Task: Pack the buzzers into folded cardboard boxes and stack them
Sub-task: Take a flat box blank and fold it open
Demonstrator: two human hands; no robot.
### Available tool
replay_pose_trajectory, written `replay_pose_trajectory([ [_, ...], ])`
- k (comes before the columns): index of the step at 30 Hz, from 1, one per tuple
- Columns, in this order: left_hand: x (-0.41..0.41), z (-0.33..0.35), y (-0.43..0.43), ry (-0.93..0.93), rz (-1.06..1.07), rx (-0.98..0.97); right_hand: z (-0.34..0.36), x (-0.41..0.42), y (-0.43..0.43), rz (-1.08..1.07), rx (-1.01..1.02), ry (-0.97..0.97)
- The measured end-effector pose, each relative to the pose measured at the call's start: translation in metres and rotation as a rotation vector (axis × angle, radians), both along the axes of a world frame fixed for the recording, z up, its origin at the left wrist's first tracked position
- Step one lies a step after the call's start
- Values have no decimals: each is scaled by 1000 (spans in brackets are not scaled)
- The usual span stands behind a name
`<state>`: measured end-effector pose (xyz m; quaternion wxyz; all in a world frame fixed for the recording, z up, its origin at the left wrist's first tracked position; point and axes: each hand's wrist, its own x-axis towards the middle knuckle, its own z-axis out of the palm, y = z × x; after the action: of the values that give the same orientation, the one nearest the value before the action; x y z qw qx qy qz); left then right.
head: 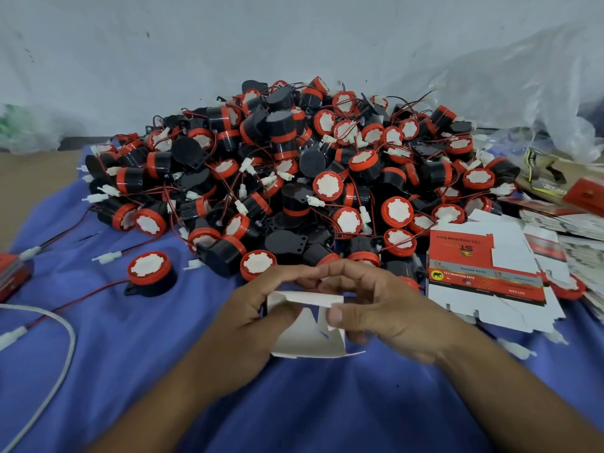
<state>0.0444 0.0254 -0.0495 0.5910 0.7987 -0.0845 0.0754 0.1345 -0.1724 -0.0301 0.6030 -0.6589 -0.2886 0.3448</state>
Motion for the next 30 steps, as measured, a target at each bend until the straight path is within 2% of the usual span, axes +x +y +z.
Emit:
replay_pose_trajectory([
  [4, 0, -1, 0, -11, 28, -152, -3, -3, 2, -19, -71, -179],
  [10, 3, -3, -2, 0, 162, -212, -6, -5, 8, -46, 0, -125],
  [14, 1, -5, -10, -212, 43, 85, -12, -9, 21, -270, 141, 26],
  [18, -3, -5, -13, -315, -184, 203, -10, -9, 20, -336, 229, 178],
  [20, -3, -3, -10, -345, -200, 274, -8, -11, 21, -355, 221, 211],
  [23, -1, -4, -13, -439, -29, 295, -6, -14, 25, -367, 263, 303],
  [26, 1, -3, -13, -429, 220, 155, -6, -13, 27, -373, 414, 358],
  [30, 1, -2, -7, -373, 415, 2, -17, -18, 30, -304, 378, 51],
])
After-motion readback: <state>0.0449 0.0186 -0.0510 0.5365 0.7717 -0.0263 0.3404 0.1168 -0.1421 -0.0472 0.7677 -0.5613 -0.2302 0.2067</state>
